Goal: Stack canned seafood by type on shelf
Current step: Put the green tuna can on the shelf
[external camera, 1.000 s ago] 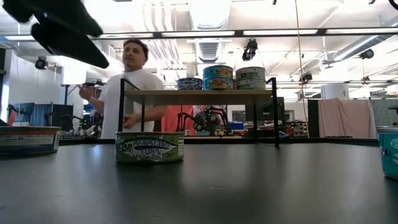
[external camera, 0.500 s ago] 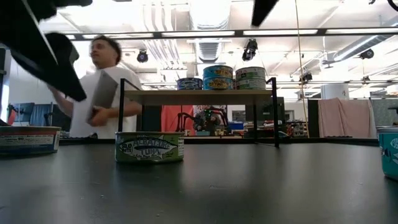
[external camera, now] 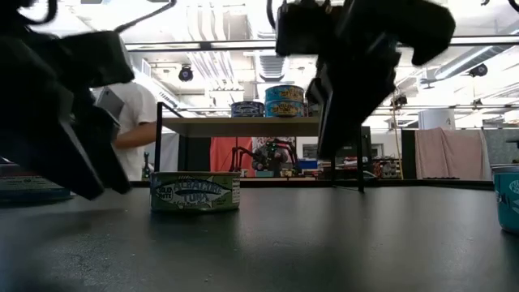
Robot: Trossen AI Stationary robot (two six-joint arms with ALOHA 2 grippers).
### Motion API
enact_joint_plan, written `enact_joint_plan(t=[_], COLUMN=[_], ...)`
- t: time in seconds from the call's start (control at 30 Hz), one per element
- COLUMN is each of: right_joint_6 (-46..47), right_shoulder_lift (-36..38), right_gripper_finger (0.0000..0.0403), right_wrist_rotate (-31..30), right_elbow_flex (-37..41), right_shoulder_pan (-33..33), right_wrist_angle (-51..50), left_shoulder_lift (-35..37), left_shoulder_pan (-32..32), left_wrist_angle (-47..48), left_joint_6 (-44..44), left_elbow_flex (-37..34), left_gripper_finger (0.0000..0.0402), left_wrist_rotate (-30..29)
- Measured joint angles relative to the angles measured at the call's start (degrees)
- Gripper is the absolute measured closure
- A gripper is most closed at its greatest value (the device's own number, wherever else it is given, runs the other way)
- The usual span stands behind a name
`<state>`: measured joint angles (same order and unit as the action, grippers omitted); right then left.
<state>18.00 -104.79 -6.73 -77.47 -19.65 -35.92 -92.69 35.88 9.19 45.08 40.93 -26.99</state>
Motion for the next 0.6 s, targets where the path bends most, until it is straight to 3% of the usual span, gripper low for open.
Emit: enact_joint_plan(t=[0.13,0.3,0.6], right_joint_6=[-0.04,-2.41,-3.07], right_shoulder_lift=[-1.86,-4.01,-9.3], right_gripper_finger=[0.0374,0.0374,0.0374], right_wrist_rotate=[5.36,4.91,2.14], right_elbow_flex=[1.8,1.81,1.07], right_shoulder_pan=[1.35,1.98,3.45], right_wrist_angle=[4.86,8.78,13.52], left_shoulder_lift=[-1.7,-5.91,-15.96], left_shoulder_pan=[-2.21,-5.28,-6.32], left_wrist_angle=[-10.46,-24.63,-34.32], left_joint_6=[-3.52,-9.39,-19.05], left_elbow_flex=[-3.57,-6.38,-0.89], left_gripper_finger=[0.0003,0.0003,0.0003], left_wrist_rotate=[-0.86,-2.53,-3.58])
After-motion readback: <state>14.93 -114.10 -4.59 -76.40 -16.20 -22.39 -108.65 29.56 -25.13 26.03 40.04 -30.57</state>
